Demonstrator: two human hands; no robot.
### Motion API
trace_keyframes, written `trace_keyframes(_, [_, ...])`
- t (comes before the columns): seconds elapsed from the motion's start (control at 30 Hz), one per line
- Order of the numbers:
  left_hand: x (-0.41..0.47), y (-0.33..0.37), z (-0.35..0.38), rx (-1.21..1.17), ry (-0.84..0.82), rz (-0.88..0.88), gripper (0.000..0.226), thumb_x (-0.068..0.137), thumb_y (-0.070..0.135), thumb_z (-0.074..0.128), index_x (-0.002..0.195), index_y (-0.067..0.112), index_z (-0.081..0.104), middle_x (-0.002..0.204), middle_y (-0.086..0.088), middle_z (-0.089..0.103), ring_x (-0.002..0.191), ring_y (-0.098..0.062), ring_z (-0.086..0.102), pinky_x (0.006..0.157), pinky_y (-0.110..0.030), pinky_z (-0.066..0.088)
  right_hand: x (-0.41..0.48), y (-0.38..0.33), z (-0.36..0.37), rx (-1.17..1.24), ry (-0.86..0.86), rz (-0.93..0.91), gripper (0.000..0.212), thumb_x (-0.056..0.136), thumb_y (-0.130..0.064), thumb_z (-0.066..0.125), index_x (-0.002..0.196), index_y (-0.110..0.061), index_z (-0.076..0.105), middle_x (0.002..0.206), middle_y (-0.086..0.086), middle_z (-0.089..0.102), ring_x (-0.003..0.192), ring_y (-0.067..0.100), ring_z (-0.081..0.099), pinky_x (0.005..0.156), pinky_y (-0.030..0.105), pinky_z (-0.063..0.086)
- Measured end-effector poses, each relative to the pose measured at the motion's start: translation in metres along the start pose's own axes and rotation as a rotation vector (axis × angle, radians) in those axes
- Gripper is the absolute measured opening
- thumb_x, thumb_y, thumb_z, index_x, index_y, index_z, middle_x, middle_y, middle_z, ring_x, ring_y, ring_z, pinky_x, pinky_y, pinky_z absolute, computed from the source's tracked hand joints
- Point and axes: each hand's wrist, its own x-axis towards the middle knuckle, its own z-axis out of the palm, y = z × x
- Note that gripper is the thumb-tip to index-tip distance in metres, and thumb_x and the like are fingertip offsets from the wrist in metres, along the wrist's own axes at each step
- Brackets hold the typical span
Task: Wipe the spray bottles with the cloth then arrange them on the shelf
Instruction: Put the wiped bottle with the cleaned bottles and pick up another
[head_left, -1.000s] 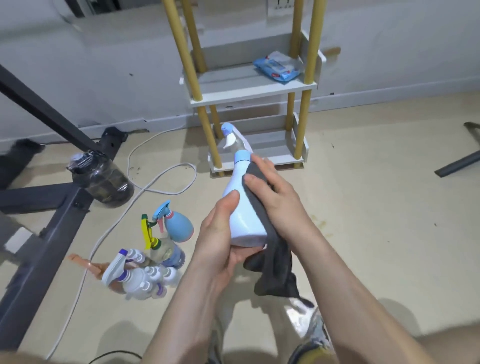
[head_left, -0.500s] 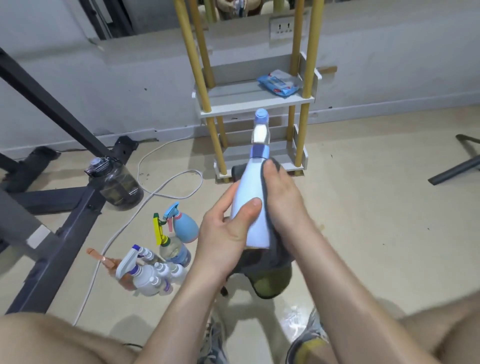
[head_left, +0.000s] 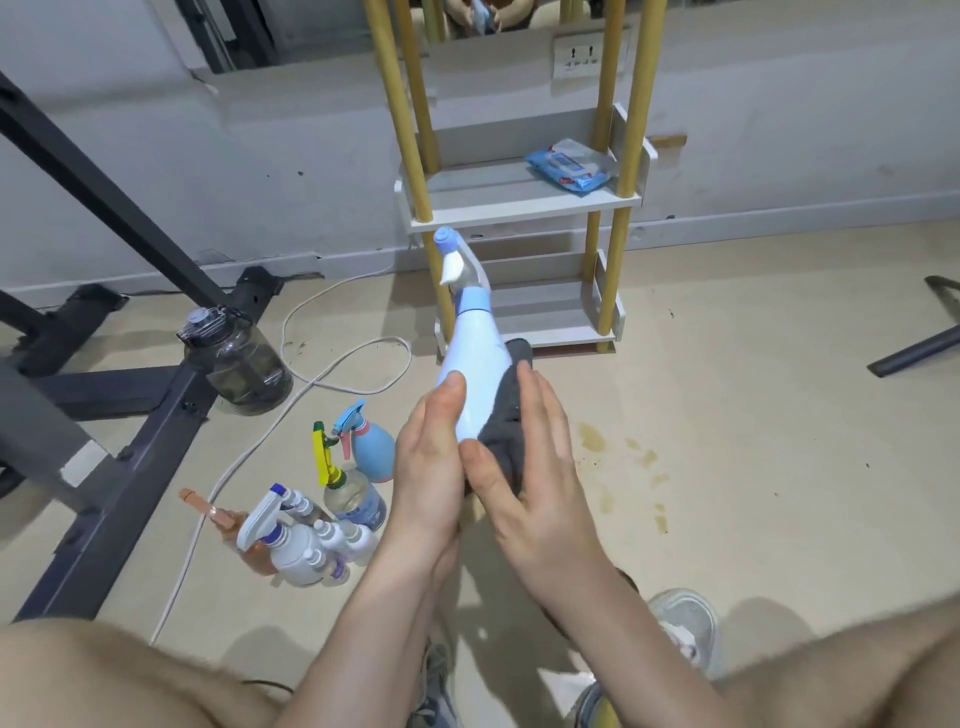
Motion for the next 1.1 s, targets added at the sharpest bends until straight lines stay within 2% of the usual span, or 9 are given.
trace_keyframes(0.13, [-0.003,-0.002,-0.009,0.152,-0.214,-0.069,0.045,0.098,0.055,0.038,0.098,0.029,0.075,0.106,0.003,0.075,0.103,-0.013,0.070,0.088,-0.033,0.053,0.013,0.003,-0.019,-0.014,-0.044,0.023,0.085,0.066,-0.066,0.065,0.144,-0.048,0.035,0.156,-0.011,0.028,0.142,-0.005,0.026,0.110,0.007,0.024])
trace_keyframes(0.3, [0.009,0.018,-0.023,1.037,-0.256,0.038,0.057,0.080,0.084,0.024,0.087,0.034,0.052,0.117,0.004,0.053,0.108,-0.017,0.050,0.097,-0.038,0.041,0.026,0.003,-0.046,0.206,-0.053,0.101,0.057,0.060,-0.033,0.079,0.115,-0.039,0.065,0.113,-0.017,0.067,0.104,-0.002,0.062,0.090,0.022,0.050])
trace_keyframes(0.43, [0.009,0.055,-0.041,1.349,-0.240,0.681,0.068,0.069,0.075,0.055,0.122,0.035,0.042,0.125,0.012,0.047,0.116,-0.011,0.044,0.095,-0.034,0.043,0.029,0.007,-0.060,0.306,-0.205,0.179,0.059,0.053,-0.039,0.078,0.111,-0.035,0.069,0.113,-0.008,0.069,0.101,0.012,0.064,0.084,0.026,0.053])
trace_keyframes(0.57, [0.035,0.053,-0.035,1.841,-0.592,0.778,0.089,0.074,0.056,0.069,0.148,0.035,0.025,0.146,0.010,0.044,0.137,-0.014,0.037,0.120,-0.040,0.011,0.032,0.004,-0.065,0.288,-0.270,0.169,0.059,0.055,-0.033,0.080,0.113,-0.031,0.069,0.114,-0.006,0.069,0.105,0.015,0.064,0.088,0.031,0.055])
trace_keyframes(0.77, [0.047,0.024,-0.030,1.891,-0.397,0.680,0.053,0.068,0.070,0.058,0.090,0.023,0.048,0.073,0.005,0.064,0.081,-0.021,0.063,0.115,-0.036,0.017,0.030,-0.002,-0.039,0.079,0.127,0.094,0.050,0.079,-0.035,0.058,0.128,-0.028,0.063,0.131,-0.014,0.061,0.118,-0.012,0.051,0.099,0.008,0.037])
trace_keyframes(0.87, [0.044,0.013,-0.029,1.772,-0.252,0.496,0.053,0.064,0.068,0.064,0.081,0.022,0.043,0.068,0.004,0.056,0.073,-0.028,0.054,0.067,-0.034,0.044,0.016,0.005,-0.018,-0.220,0.175,-0.103,0.055,0.098,-0.039,0.038,0.150,-0.021,0.038,0.158,-0.001,0.033,0.147,0.010,0.026,0.121,0.033,0.020])
trace_keyframes(0.97, [0.043,0.006,-0.035,1.694,-0.229,0.368,0.053,0.060,0.069,0.063,0.078,0.024,0.041,0.066,0.002,0.057,0.073,-0.028,0.057,0.060,-0.032,0.046,0.008,0.014,-0.007,-0.466,0.117,-0.130,0.060,0.099,-0.046,0.020,0.154,-0.024,0.028,0.164,-0.002,0.018,0.151,0.018,0.013,0.120,0.046,0.005])
trace_keyframes(1.03, [0.036,-0.001,-0.034,1.675,-0.226,0.359,0.052,0.060,0.069,0.063,0.084,0.027,0.045,0.072,0.003,0.061,0.077,-0.028,0.059,0.062,-0.033,0.046,0.028,0.018,-0.013,-0.377,0.054,0.024,0.060,0.098,-0.051,0.020,0.151,-0.029,0.036,0.158,-0.011,0.032,0.149,0.010,0.018,0.121,0.037,0.004])
trace_keyframes(1.1, [0.031,-0.005,-0.030,1.634,-0.189,0.369,0.051,0.062,0.067,0.065,0.091,0.028,0.048,0.075,0.005,0.061,0.080,-0.028,0.061,0.062,-0.033,0.044,0.056,0.017,-0.025,-0.019,0.053,0.245,0.045,0.100,-0.047,0.032,0.127,-0.029,0.064,0.129,-0.015,0.061,0.132,0.010,0.048,0.112,0.026,0.030])
